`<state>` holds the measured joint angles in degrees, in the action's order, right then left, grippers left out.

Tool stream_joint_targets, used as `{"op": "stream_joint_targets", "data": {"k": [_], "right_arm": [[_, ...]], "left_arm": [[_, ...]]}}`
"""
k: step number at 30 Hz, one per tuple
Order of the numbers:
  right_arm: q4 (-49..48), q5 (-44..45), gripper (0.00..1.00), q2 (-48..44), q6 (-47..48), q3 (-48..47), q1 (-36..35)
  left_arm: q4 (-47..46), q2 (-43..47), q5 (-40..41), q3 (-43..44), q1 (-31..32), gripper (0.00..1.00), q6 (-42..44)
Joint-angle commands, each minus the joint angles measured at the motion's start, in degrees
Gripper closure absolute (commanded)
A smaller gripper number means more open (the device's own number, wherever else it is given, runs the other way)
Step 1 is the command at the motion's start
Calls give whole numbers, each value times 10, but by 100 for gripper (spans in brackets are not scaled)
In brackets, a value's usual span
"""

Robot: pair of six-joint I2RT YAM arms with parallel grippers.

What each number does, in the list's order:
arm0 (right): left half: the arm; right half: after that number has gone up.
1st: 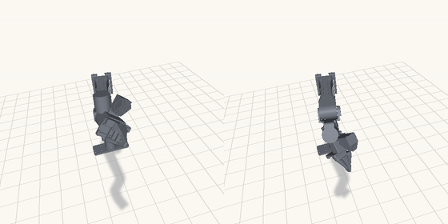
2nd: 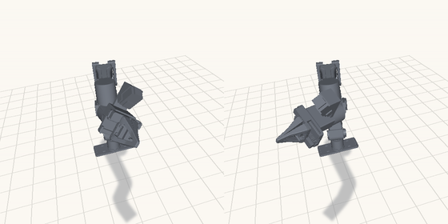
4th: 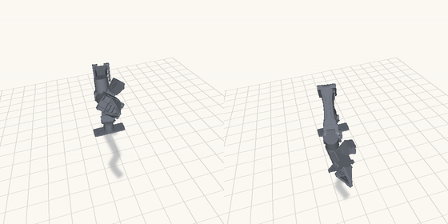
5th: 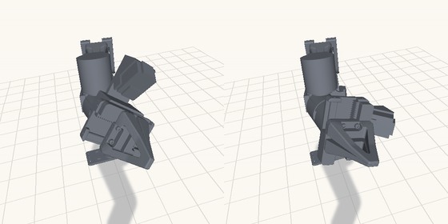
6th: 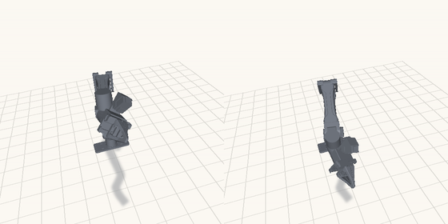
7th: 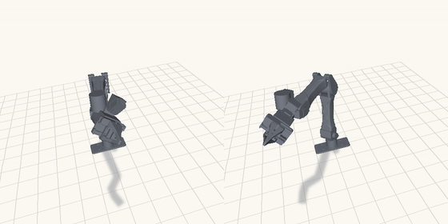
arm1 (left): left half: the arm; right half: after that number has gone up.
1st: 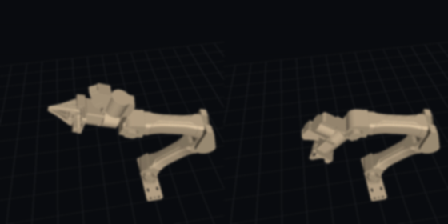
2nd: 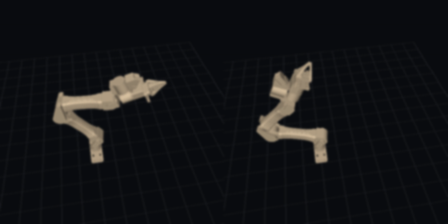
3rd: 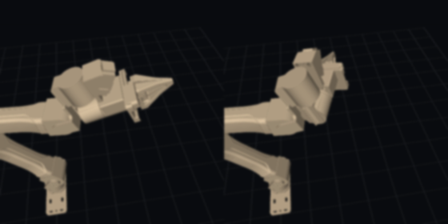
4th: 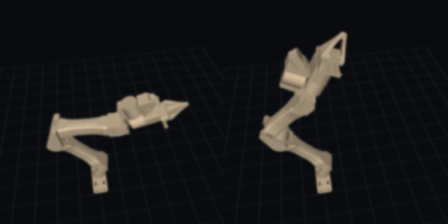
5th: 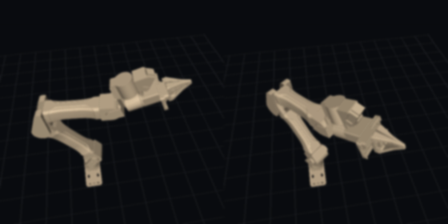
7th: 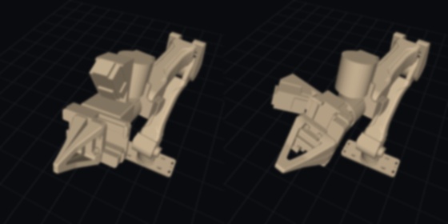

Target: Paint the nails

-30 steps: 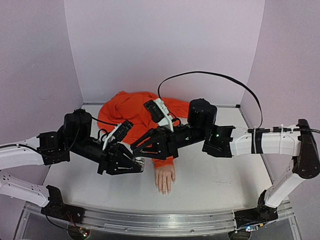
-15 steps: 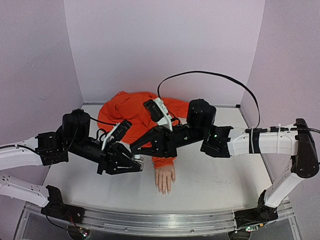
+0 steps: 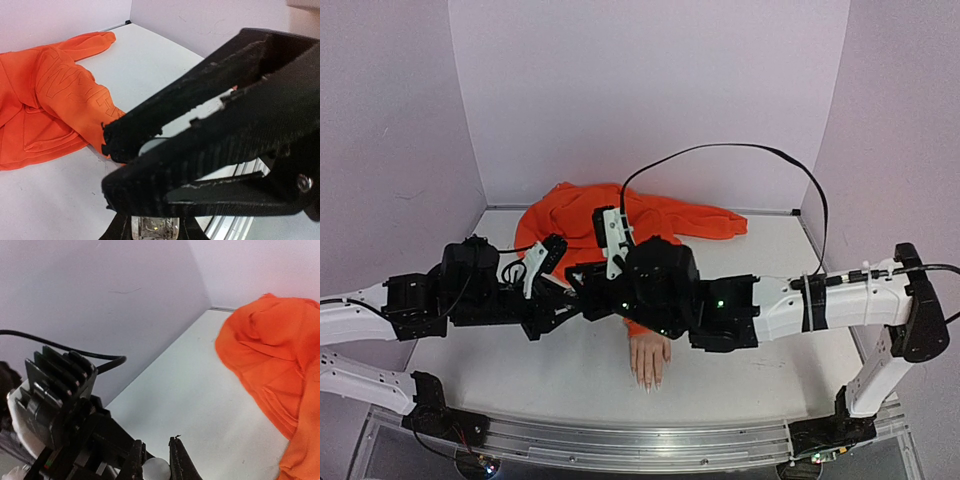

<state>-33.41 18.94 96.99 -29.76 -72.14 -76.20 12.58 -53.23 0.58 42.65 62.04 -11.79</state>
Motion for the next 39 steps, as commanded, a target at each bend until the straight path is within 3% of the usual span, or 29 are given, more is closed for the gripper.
{"op": "stream_joint_targets", "data": {"k": [1,6,16,21,24,31,39], "right_arm": [[99,128,100,32,-45,-70,-83],[91,86,99,23,-14,-70,-73],[82,-86,40,-70,83,-8,7],[75,-264,28,-124,98,50,84],[45,-378,26,-146,91,86,123],[-92,-584,23,-143,69,118,135],[-211,-655,36,-102,20,102,134]], "left_arm": [[-52,-24,183,43,-24,100,-17],[-49,-26,156,37,-23,100,-21],[-40,-1,102,6,-24,100,-30],[-7,12,64,10,-25,100,-32],[1,17,4,17,-25,100,-27],[-99,36,-301,12,-26,100,-6],[-123,-2,-422,32,-25,100,-17]]}}
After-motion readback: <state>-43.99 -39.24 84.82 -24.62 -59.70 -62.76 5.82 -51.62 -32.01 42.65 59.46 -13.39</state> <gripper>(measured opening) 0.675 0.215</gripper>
